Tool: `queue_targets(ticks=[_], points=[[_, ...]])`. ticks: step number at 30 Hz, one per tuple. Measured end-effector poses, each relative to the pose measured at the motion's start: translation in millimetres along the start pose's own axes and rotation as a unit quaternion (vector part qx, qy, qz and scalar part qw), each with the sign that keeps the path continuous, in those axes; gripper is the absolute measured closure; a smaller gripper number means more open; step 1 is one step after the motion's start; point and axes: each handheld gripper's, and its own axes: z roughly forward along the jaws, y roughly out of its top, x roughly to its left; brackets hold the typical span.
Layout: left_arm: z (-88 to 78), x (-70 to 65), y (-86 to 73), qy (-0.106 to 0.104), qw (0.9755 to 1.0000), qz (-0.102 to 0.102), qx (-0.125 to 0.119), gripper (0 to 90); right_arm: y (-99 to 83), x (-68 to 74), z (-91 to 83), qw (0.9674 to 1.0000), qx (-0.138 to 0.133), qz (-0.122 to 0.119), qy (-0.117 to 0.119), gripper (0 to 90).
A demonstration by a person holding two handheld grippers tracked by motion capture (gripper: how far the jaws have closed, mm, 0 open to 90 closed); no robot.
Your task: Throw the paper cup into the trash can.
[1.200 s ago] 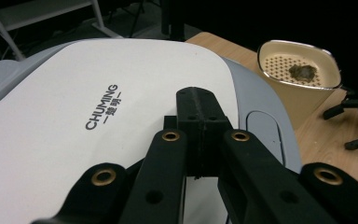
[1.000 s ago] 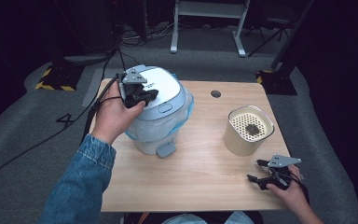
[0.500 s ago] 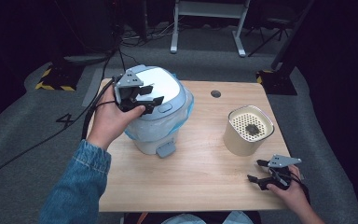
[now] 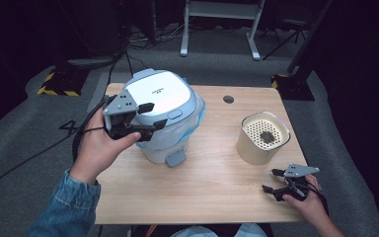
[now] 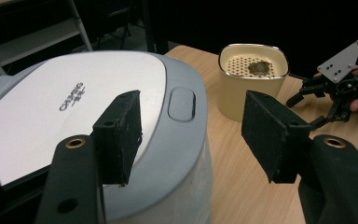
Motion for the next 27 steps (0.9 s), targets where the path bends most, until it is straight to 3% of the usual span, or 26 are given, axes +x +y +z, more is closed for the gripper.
queue_targets(ticks=[8,18,23,27], points=[[-17.3,-8.3,-29.6,0.012,0.9998,-0.006,0.017,38.0,0.0,-0.1,0.0,1.0000,0.000,0.000,0.000,18.3],[-25.2,-10.1,-71.3,0.028,0.9988,-0.021,0.033,36.8,0.0,-0.1,0.0,1.0000,0.000,0.000,0.000,18.3],[-24.7,-6.3,-97.0,0.032,0.9978,-0.045,0.035,37.0,0.0,-0.2,0.0,1.0000,0.000,0.001,0.001,18.3],[-21.9,-4.4,-114.1,0.024,0.9972,-0.060,0.038,36.7,0.0,0.0,0.0,1.0000,0.000,0.000,0.000,18.2]])
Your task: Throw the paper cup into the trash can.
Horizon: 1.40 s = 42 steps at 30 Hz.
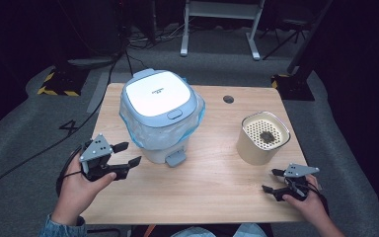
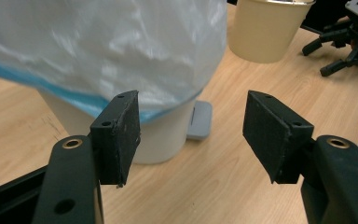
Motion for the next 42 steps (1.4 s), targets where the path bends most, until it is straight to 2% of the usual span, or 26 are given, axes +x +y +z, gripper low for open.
queue_targets(ticks=[6,10,15,23,32,37,42], points=[[11.1,1.9,-24.8,0.006,0.9997,0.000,0.022,36.3,0.0,0.0,0.0,1.0000,0.000,0.000,0.000,18.2],[21.6,2.9,-42.4,0.001,0.9993,-0.013,0.036,36.3,0.0,0.0,0.0,1.0000,0.000,0.000,0.000,18.2],[31.5,4.7,-59.0,0.006,0.9984,-0.020,0.052,36.2,0.0,0.0,0.0,1.0000,0.000,0.000,0.000,18.3],[44.5,7.2,-82.5,0.012,0.9947,-0.018,0.101,35.1,0.0,0.0,0.0,1.0000,0.000,0.000,0.000,18.2],[54.3,11.7,-105.9,0.015,0.9887,-0.035,0.145,34.1,0.0,0.0,0.0,1.0000,0.000,0.000,0.000,18.2],[55.2,13.2,-112.8,0.021,0.9873,-0.044,0.151,32.9,0.0,0.0,0.0,1.0000,0.000,0.000,0.000,18.2],[56.6,14.9,-119.8,0.032,0.9868,-0.042,0.153,30.2,0.0,0.0,0.0,1.0000,0.000,0.000,0.000,18.2]])
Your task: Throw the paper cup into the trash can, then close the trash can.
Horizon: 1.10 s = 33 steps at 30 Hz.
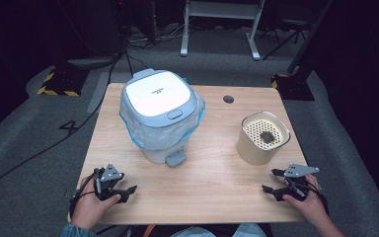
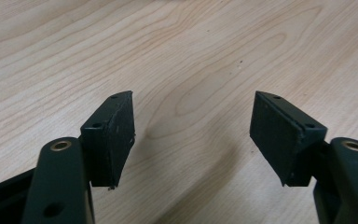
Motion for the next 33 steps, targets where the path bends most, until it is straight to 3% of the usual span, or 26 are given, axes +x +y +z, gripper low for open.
queue_targets(ticks=[5,7,12,33], points=[[5.1,1.9,-5.8,0.014,0.9999,-0.004,0.001,24.5,0.0,0.0,0.0,1.0000,0.000,0.000,0.000,18.3],[7.6,4.1,-7.7,0.029,0.9996,0.004,-0.007,20.8,0.0,0.0,0.0,1.0000,0.000,0.000,0.000,18.2],[11.2,7.0,-7.1,0.039,0.9992,-0.010,-0.005,8.4,0.0,0.0,0.0,1.0000,0.000,0.000,0.000,18.2],[11.7,6.6,-6.6,0.039,0.9992,-0.010,-0.003,7.4,-0.1,0.0,0.0,1.0000,0.000,0.000,0.000,18.2]])
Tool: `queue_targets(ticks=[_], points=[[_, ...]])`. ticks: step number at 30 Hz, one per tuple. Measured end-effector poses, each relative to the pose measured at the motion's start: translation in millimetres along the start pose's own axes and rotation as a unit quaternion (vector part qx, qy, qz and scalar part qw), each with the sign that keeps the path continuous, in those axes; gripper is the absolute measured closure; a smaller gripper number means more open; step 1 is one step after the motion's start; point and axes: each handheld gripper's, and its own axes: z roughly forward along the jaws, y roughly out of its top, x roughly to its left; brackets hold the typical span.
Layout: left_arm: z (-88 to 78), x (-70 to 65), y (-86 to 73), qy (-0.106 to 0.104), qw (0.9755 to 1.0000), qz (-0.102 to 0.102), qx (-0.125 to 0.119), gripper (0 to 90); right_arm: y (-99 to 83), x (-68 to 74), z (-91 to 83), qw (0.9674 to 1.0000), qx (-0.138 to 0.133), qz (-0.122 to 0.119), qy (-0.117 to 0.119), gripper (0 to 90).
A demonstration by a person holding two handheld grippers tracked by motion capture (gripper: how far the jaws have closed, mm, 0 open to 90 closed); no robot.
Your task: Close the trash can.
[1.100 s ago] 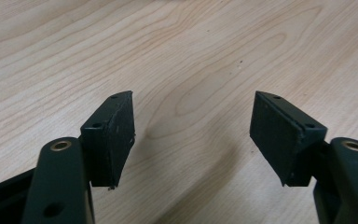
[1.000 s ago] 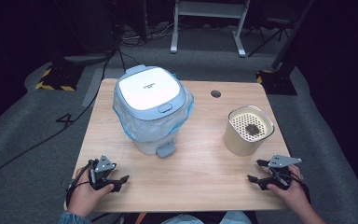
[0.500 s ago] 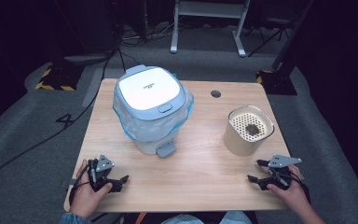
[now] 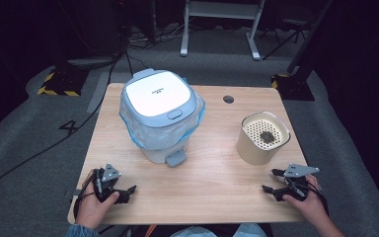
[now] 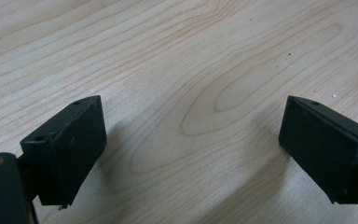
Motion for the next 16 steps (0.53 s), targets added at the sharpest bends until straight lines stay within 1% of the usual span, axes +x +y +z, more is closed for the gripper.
queue_targets(ticks=[5,16], points=[[1.1,-1.7,0.6,0.001,1.0000,-0.004,0.001,5.7,0.0,0.1,0.0,1.0000,0.000,0.000,0.000,18.2],[1.3,-2.0,0.8,0.001,1.0000,-0.005,0.001,5.3,0.0,0.0,0.0,1.0000,0.000,0.000,0.000,18.2]])
